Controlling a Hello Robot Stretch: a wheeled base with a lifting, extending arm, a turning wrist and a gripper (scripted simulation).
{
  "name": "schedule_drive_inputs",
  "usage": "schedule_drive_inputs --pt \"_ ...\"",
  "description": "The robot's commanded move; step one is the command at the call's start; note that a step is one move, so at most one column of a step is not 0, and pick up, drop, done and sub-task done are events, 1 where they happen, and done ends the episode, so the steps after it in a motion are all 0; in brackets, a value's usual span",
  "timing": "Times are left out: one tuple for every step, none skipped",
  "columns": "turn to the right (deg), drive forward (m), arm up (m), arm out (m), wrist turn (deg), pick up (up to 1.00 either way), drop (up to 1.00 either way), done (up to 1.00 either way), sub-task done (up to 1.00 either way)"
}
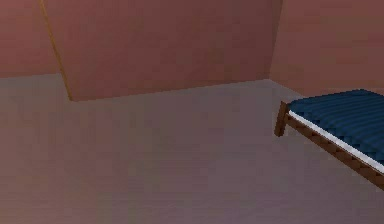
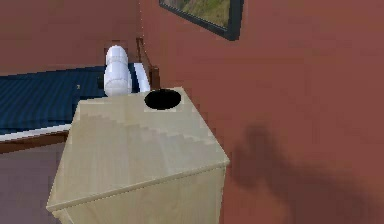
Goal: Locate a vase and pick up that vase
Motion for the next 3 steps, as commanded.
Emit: schedule_drive_inputs --pt "0.0 0.0 0.5 0.0 0.0 0.0 0.0 0.0 0.0" --pt "0.0 0.0 0.38 0.0 0.0 0.0 0.0 0.0 0.0" --pt "0.0 0.0 0.0 0.42 0.0 0.0 0.0 0.0 0.0"
